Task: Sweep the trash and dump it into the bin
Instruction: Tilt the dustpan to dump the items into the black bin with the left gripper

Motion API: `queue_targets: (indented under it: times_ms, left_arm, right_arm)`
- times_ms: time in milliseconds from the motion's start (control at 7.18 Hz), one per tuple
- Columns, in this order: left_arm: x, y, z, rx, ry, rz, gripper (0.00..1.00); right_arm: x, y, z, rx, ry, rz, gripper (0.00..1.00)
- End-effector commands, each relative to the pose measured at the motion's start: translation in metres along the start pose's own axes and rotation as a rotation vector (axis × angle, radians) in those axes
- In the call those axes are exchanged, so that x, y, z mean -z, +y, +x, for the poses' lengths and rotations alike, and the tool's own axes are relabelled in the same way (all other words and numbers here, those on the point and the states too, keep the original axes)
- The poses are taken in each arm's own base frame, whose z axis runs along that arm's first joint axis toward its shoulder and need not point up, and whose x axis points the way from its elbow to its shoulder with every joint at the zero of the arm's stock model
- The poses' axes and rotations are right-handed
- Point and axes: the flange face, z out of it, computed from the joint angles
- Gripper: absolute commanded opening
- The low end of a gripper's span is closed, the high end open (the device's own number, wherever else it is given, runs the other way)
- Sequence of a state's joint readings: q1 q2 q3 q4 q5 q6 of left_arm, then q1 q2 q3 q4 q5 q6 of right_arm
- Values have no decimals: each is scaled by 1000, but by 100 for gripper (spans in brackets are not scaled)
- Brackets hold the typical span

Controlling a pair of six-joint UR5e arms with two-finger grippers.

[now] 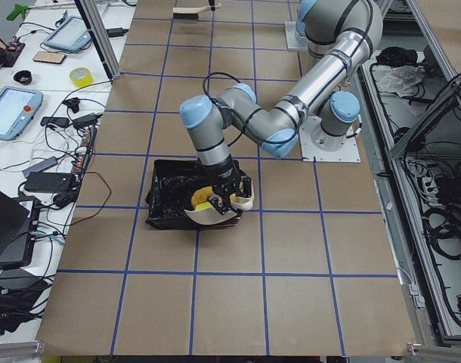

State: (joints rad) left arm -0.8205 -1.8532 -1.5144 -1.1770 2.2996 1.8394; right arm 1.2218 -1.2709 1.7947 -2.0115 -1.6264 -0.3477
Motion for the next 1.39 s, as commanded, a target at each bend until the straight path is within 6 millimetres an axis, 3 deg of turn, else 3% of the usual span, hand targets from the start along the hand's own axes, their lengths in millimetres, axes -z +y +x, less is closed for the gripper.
queue_targets:
  times_ms: [0,278,557,696,835,975,1114,1253]
  left_arm:
    - [25,-15,-2,-43,-70,-94,0]
    - [29,-15,-5,-51,-88,-84,0]
    - [49,-25,-4,-42,-211,195,0]
    - [60,-36,-1,-62,-251,297,0]
    - [69,-57,-4,-94,-290,412,0]
    - [92,-92,-2,-159,-315,489,0]
    - [123,-142,9,-243,-323,548,0]
    - [150,-189,20,-330,-335,584,0]
  right_arm:
    - [-5,-2,2,0,0,-7,0]
    - [-10,-3,2,1,-3,-15,0]
    - [-13,-3,2,2,-2,-21,0]
    - [-14,-4,2,4,-2,-22,5]
    - [-13,-3,2,4,-2,-21,16]
    - [-13,-3,2,4,-3,-23,19]
    - [-14,-4,2,4,-4,-23,32]
    - [-14,-3,2,-2,-3,-25,33]
